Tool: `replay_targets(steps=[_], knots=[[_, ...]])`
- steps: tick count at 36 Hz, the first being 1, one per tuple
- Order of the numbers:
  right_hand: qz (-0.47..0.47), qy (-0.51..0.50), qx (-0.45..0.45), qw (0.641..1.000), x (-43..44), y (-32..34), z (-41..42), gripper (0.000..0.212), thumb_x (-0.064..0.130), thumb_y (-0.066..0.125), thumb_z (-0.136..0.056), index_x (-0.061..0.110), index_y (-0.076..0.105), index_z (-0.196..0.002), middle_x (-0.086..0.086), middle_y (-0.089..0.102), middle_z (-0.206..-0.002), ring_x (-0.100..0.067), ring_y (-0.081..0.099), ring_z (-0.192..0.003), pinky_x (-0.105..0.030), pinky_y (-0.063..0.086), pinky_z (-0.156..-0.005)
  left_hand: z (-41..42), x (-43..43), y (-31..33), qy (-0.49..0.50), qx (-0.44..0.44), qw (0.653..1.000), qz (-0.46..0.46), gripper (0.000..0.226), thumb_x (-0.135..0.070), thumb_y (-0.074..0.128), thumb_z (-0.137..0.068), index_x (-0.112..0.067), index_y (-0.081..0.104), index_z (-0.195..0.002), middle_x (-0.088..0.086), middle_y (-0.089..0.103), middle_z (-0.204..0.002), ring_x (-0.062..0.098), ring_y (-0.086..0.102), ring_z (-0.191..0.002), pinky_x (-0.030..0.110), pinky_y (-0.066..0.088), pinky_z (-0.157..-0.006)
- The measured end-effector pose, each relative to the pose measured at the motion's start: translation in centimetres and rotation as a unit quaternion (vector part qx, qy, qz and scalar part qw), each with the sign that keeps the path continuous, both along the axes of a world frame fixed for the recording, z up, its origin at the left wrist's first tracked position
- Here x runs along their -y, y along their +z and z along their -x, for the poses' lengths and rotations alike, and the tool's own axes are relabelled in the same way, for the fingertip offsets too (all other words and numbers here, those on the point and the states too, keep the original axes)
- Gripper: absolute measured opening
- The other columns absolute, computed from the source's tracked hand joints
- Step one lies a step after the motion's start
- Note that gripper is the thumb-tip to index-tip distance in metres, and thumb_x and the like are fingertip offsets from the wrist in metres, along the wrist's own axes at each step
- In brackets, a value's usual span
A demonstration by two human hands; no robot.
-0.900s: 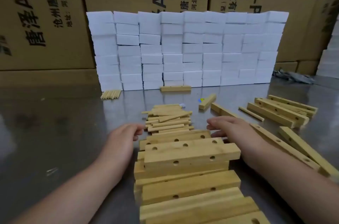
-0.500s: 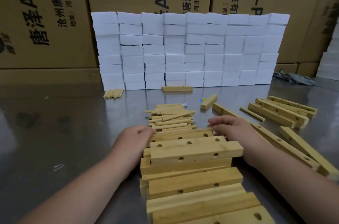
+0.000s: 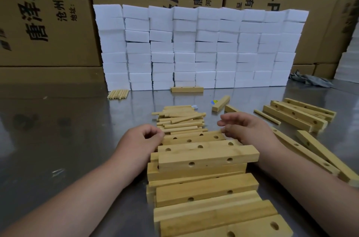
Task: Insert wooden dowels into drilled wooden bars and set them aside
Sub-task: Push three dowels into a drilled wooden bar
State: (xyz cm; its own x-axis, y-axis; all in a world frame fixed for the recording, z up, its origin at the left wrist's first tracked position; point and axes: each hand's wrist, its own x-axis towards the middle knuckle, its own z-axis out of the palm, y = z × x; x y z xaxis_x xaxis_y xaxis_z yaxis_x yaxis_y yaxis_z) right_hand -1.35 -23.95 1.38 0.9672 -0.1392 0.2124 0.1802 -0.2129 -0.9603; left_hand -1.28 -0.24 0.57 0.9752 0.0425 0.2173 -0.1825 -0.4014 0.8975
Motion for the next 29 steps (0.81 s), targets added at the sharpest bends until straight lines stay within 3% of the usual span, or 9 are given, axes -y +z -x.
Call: replay_targets(steps=[5,7,10,15,20,24,29], knots=[[0.049,-0.034,-0.016,0.998,0.00,-0.10,-0.30,0.015,0.015,0.063,-0.086,0.029,0.067,-0.087,0.008,0.070,-0.081,-0.005,0.062,-0.073,-0.020,0.042,-0.062,0.01,0.12,0.10,0.005,0.015,1.000,0.014,0.016,-0.015,0.064,-0.085,-0.026,0.068,-0.074,-0.006,0.068,-0.080,0.012,0.061,-0.079,0.026,0.042,-0.065],[0.108,-0.032,-0.034,0.993,0.11,-0.10,-0.37,0.013,0.023,0.061,-0.087,0.036,0.063,-0.086,0.014,0.065,-0.084,-0.001,0.058,-0.079,-0.019,0.038,-0.060,0.02,0.23,0.13,0.004,0.021,1.000,0.016,0.020,-0.011,0.063,-0.085,-0.027,0.067,-0.074,-0.006,0.068,-0.081,0.012,0.060,-0.078,0.025,0.042,-0.064],[0.122,-0.009,-0.056,0.991,0.11,0.01,-0.33,0.015,0.028,0.060,-0.088,0.041,0.063,-0.081,0.015,0.066,-0.087,-0.003,0.059,-0.085,-0.019,0.037,-0.061,0.09,0.28,0.16,0.003,0.032,0.999,0.020,0.021,-0.008,0.063,-0.084,-0.026,0.067,-0.075,-0.005,0.067,-0.080,0.007,0.059,-0.073,0.021,0.040,-0.060],[0.071,0.011,-0.065,0.995,0.30,0.09,-0.33,0.016,0.022,0.065,-0.086,0.038,0.067,-0.083,0.010,0.070,-0.081,-0.012,0.063,-0.083,-0.027,0.047,-0.069,0.00,0.16,0.04,0.000,0.042,0.999,0.025,0.020,-0.009,0.064,-0.084,-0.026,0.068,-0.075,-0.007,0.066,-0.078,0.003,0.057,-0.068,0.017,0.038,-0.056],[0.045,0.004,-0.017,0.999,0.06,0.00,-0.43,0.016,0.019,0.064,-0.087,0.035,0.066,-0.088,0.020,0.067,-0.062,0.006,0.059,-0.054,-0.015,0.047,-0.051,-0.19,-0.01,-0.21,-0.001,0.055,0.997,0.050,0.022,-0.008,0.064,-0.084,-0.028,0.068,-0.075,-0.011,0.068,-0.079,0.006,0.059,-0.073,0.020,0.040,-0.062],[-0.037,0.007,-0.002,0.999,-0.21,0.31,-0.28,0.015,0.008,0.061,-0.088,0.022,0.067,-0.089,0.004,0.070,-0.063,-0.002,0.063,-0.054,-0.015,0.051,-0.052,-0.26,0.06,-0.34,0.004,0.065,0.996,0.061,0.021,-0.010,0.063,-0.084,-0.028,0.067,-0.076,-0.010,0.066,-0.078,0.006,0.057,-0.069,0.021,0.040,-0.062],[-0.121,0.016,0.020,0.992,0.15,0.82,0.07,0.014,0.006,0.055,-0.091,0.013,0.066,-0.089,-0.004,0.070,-0.062,-0.008,0.066,-0.058,-0.014,0.052,-0.058,-0.14,0.28,0.07,0.028,0.090,0.991,0.091,0.019,-0.014,0.061,-0.087,-0.029,0.066,-0.077,-0.018,0.065,-0.068,-0.014,0.056,-0.060,0.002,0.038,-0.048]])
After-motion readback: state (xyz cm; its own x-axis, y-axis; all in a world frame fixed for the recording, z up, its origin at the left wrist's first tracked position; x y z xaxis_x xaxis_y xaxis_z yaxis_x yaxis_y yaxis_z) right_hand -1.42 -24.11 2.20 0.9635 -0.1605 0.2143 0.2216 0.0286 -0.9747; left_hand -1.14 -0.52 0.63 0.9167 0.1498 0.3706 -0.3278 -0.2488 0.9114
